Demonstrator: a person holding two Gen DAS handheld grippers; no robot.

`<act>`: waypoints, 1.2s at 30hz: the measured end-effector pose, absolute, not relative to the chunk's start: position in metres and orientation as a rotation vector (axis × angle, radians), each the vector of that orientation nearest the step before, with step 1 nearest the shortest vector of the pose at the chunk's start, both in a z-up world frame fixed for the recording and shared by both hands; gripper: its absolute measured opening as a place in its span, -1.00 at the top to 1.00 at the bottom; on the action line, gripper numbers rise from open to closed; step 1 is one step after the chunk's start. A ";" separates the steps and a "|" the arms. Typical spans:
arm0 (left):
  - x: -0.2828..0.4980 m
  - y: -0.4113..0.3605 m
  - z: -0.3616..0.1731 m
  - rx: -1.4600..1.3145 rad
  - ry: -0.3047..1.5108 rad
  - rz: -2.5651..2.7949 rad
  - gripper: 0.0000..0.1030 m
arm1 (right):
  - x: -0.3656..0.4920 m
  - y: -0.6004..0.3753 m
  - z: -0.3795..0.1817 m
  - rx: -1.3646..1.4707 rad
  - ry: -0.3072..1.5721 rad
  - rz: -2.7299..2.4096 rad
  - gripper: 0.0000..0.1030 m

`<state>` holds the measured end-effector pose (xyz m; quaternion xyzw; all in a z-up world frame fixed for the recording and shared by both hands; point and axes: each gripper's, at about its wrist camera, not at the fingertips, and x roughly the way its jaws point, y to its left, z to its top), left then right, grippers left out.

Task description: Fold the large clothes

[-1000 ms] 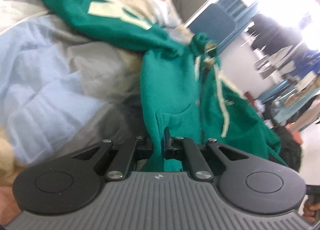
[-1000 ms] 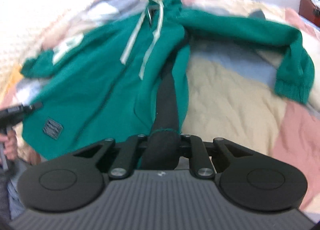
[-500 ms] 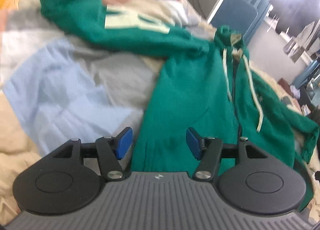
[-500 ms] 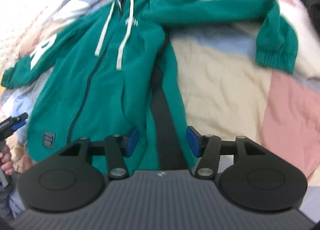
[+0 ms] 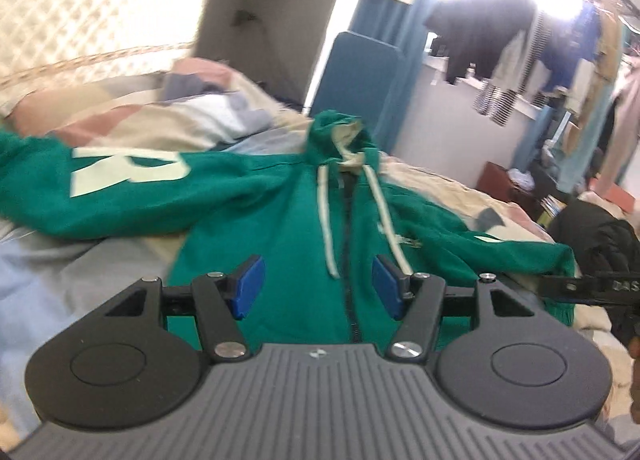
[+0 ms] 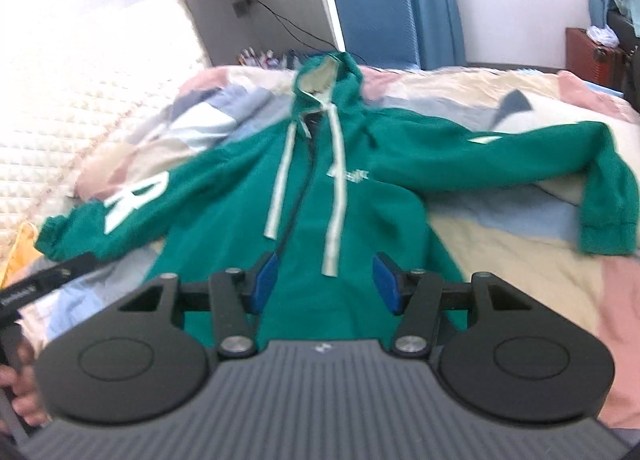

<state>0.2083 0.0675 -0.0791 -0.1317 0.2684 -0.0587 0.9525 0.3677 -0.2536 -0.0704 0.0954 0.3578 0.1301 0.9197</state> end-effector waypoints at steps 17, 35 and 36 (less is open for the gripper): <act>0.255 0.066 -0.195 -0.204 0.700 -0.158 -0.26 | 0.396 -0.193 -0.165 0.007 0.791 0.230 -0.07; 0.272 0.029 -0.253 -0.139 0.646 -0.099 -0.92 | 0.408 -0.206 -0.195 0.076 0.936 0.142 -0.06; 0.271 0.022 -0.256 -0.102 0.643 -0.096 -1.00 | 0.406 -0.210 -0.192 0.079 0.926 0.129 -0.06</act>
